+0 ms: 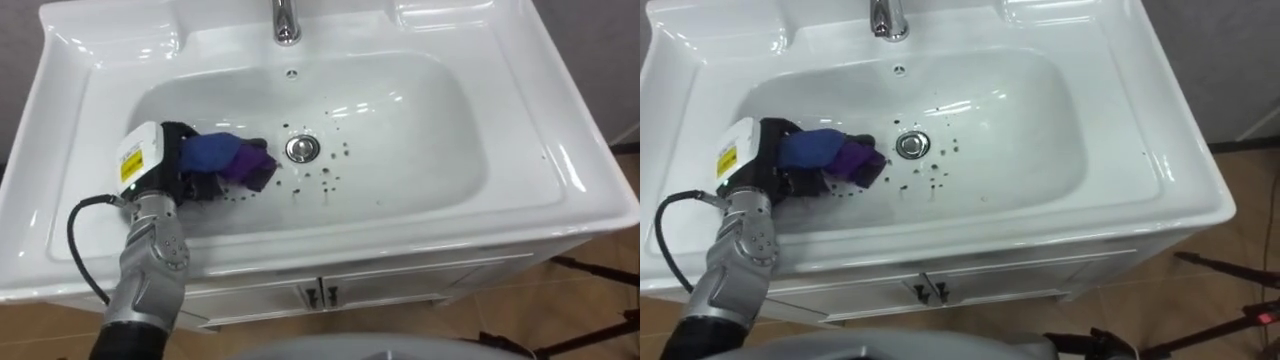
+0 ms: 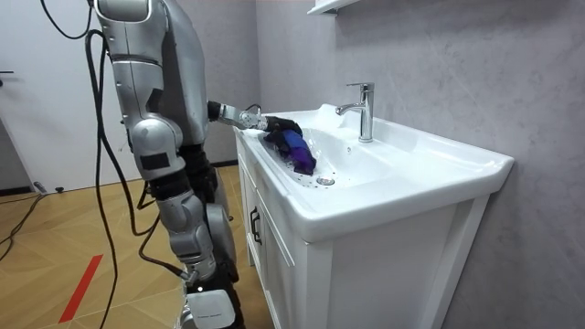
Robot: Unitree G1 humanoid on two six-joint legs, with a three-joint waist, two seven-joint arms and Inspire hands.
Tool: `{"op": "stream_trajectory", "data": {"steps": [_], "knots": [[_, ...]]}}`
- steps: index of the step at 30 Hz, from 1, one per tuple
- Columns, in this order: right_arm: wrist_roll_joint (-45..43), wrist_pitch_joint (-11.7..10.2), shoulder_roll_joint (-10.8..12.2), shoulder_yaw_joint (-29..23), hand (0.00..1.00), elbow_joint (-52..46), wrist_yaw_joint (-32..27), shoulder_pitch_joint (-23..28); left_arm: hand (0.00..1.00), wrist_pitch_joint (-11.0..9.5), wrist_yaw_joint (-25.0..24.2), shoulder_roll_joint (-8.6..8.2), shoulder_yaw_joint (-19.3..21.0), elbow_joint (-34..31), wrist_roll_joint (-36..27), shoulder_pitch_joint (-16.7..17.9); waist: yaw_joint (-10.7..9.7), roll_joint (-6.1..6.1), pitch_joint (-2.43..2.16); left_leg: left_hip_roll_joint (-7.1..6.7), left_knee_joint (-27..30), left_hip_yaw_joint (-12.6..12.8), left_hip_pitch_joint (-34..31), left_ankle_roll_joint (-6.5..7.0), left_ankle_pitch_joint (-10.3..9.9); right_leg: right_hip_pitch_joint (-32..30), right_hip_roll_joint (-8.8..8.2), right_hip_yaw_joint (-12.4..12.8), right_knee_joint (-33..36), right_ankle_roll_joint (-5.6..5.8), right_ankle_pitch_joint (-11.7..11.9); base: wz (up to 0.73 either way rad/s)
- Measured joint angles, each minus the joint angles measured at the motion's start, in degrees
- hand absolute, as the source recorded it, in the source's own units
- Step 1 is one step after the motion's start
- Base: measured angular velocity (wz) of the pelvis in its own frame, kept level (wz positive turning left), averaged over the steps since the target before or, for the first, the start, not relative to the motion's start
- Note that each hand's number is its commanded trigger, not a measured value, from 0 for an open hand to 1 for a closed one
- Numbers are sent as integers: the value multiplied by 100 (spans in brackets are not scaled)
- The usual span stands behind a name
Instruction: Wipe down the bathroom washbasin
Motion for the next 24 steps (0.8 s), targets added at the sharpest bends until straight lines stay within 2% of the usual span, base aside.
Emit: {"op": "stream_trajectory", "data": {"steps": [3, 6, 11, 15, 19, 21, 24], "knots": [[1, 48, -55, 7, 0, -50, -14, -14, 100, 174, -248, 13, -63, 54, 182, -96, -8, 78, 3, 3, -9, 59, 0, 0, 0, -27, -2, 30, 12, 1, 2, -7], [-26, 61, -130, 18, 0, -83, -38, -40, 100, 224, -444, 13, -162, 287, 450, -208, -18, 169, 1, 8, -9, 133, 23, 0, 0, -38, -2, 85, 41, 1, 2, -10], [-125, 130, -142, -9, 0, -230, -68, 10, 100, 332, -789, 13, -217, 525, 721, -393, -51, 209, 4, 21, -4, 152, 27, 0, 0, -57, 7, 94, 75, 1, 2, -1], [-160, 204, -133, -85, 0, -341, -130, 52, 100, 517, -1089, 21, -218, 544, 853, -495, -114, 209, 10, 21, 6, 158, 33, 0, 0, -51, 6, 100, 74, 1, 2, 0], [-171, 398, -158, -179, 0, -441, -140, 61, 100, 728, -1545, 126, -236, 554, 855, -633, -193, 251, 12, 19, 6, 182, 33, 0, 0, -63, 8, 138, 64, 1, 0, -4], [-171, 428, -171, -219, 0, -447, -155, 74, 100, 814, -1736, 173, -308, 614, 852, -739, -193, 284, 7, 19, 6, 183, 35, 0, 0, -58, 11, 150, 59, 1, 0, 0], [-172, 429, -204, -219, 0, -443, -246, 71, 100, 841, -1954, 183, -349, 747, 849, -868, -195, 349, 10, 18, 5, 186, 58, 0, 0, -28, 11, 157, 43, 1, 0, 0]]}}
